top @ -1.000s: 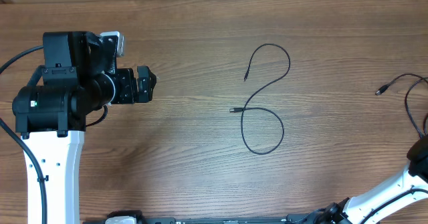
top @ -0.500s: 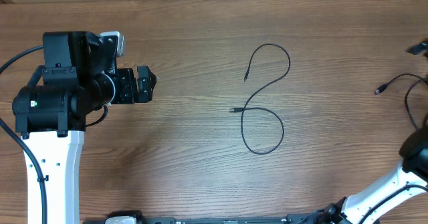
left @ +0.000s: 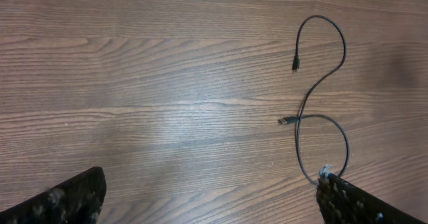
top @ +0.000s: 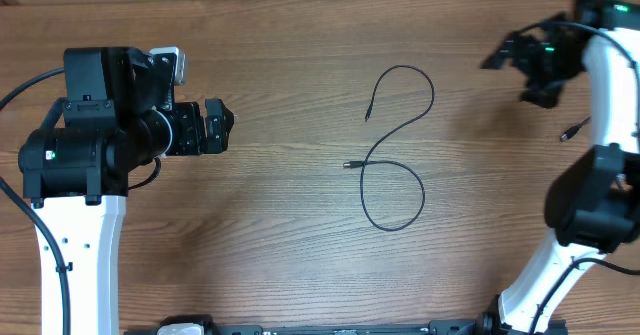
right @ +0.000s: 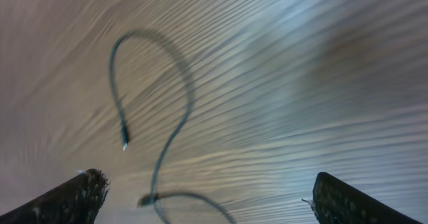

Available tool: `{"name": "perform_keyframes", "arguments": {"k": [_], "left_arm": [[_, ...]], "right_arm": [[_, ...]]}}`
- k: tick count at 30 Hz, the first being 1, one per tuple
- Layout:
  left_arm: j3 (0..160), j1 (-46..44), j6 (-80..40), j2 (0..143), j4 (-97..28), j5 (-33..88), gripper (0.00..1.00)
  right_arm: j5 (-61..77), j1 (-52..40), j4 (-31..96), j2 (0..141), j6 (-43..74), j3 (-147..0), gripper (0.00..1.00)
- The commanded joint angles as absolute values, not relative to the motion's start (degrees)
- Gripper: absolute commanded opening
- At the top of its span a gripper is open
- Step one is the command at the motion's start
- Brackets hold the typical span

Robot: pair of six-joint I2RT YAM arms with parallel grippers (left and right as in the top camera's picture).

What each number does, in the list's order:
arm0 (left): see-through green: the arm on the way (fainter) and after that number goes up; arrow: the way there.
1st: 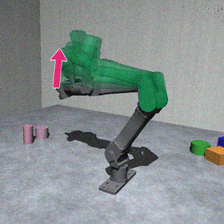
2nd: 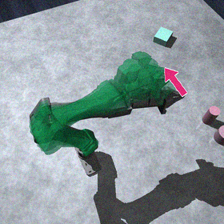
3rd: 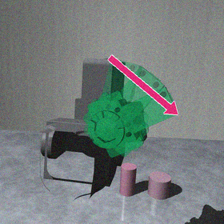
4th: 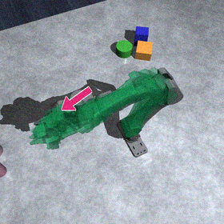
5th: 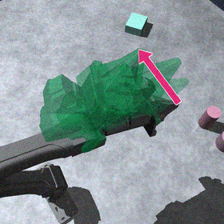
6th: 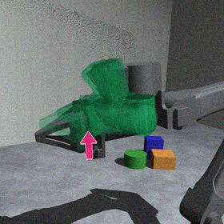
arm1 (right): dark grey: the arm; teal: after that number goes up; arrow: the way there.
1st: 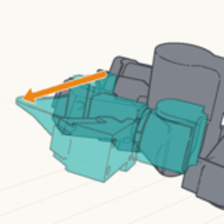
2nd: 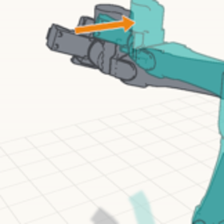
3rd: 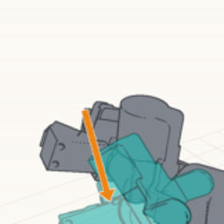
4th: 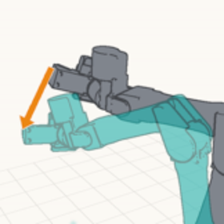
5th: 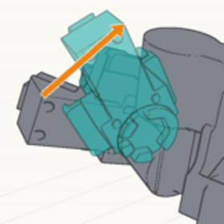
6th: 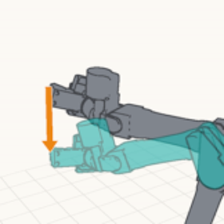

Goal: Untangle cables
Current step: 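Return the right gripper to the last cable and lower over it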

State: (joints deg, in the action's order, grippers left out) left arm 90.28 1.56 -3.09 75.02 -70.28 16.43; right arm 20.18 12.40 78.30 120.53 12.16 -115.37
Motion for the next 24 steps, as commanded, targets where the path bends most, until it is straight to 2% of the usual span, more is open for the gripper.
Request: {"name": "perform_keyframes", "arguments": {"k": [1,8,12,22,24], "left_arm": [[91.0,1.4,-3.9,74.9,-70.2,16.1,1.00],[91.0,1.4,-3.9,74.9,-70.2,16.1,1.00],[91.0,1.4,-3.9,74.9,-70.2,16.1,1.00],[91.0,1.4,-3.9,74.9,-70.2,16.1,1.00],[91.0,1.4,-3.9,74.9,-70.2,16.1,1.00]], "right_arm": [[20.4,5.4,78.4,120.6,13.7,-115.0,0.97],[11.4,-9.4,73.6,120.6,27.9,-109.5,0.99],[11.0,-14.7,69.0,120.6,34.3,-102.6,0.79],[7.6,-22.4,62.8,120.6,38.6,-94.3,0.79],[7.5,-22.8,62.9,120.6,38.6,-93.9,0.75]]}}
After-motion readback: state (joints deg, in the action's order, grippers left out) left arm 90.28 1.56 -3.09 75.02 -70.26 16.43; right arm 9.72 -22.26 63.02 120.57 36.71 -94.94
